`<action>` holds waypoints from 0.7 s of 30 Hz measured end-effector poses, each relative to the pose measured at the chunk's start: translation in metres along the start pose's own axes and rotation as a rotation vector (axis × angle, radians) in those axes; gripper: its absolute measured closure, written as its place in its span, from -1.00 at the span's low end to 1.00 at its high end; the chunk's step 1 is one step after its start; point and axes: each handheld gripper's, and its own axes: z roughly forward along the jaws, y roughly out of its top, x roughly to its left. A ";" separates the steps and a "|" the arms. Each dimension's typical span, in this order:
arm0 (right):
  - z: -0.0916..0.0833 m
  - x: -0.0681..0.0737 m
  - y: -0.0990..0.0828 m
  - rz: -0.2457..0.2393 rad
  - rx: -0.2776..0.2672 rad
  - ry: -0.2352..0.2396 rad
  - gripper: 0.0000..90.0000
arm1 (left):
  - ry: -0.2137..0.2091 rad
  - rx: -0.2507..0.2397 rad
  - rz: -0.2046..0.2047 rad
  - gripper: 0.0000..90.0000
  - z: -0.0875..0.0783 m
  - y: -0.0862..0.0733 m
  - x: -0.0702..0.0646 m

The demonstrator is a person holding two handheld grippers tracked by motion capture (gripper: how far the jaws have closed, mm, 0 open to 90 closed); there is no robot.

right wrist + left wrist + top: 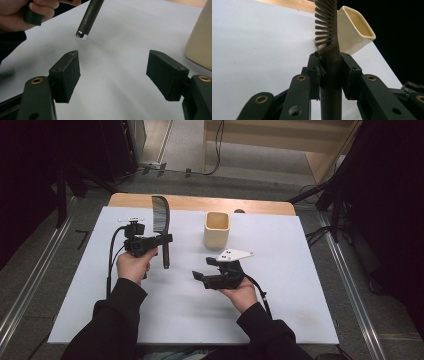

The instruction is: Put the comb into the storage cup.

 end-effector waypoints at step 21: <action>-0.037 -0.014 -0.021 0.002 0.032 -0.012 -0.45 | -0.023 0.003 0.052 0.62 0.002 -0.001 -0.005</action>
